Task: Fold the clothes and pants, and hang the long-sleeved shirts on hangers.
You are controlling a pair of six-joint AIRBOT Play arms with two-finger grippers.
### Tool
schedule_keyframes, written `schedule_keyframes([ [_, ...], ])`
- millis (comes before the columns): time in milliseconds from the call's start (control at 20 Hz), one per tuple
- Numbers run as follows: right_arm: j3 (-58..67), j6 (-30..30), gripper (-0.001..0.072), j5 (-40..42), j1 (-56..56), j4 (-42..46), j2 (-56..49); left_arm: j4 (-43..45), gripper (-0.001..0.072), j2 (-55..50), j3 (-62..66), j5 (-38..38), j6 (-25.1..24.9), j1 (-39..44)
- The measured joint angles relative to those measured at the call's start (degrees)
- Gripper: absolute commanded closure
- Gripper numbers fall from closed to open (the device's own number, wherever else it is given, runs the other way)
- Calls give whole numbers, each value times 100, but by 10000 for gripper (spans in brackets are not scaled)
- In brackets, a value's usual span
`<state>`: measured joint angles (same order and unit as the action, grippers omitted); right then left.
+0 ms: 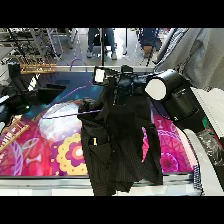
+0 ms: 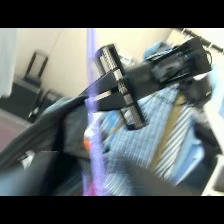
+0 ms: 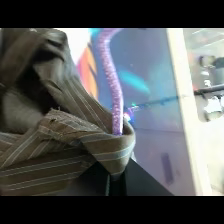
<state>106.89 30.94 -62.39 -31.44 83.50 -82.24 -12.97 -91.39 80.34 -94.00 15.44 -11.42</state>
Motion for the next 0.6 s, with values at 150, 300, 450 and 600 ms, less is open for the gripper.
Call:
schedule_keyframes([
  [150, 0, -22, 680, -267, 26, 15, -44, 52, -13, 13, 83, 852, 2, -48],
  [300, -37, 44, 680, -691, 33, 140, -59, 323, -9, 66, 599, 1451, 160, -247],
  [450, -192, 634, 681, -866, 37, 592, -70, 1202, 10, 356, 1510, 2238, 1375, -494],
  [600, -256, 2033, 681, -420, 37, 1488, -72, 3434, 10, 901, 2120, 2806, 3834, -660],
])
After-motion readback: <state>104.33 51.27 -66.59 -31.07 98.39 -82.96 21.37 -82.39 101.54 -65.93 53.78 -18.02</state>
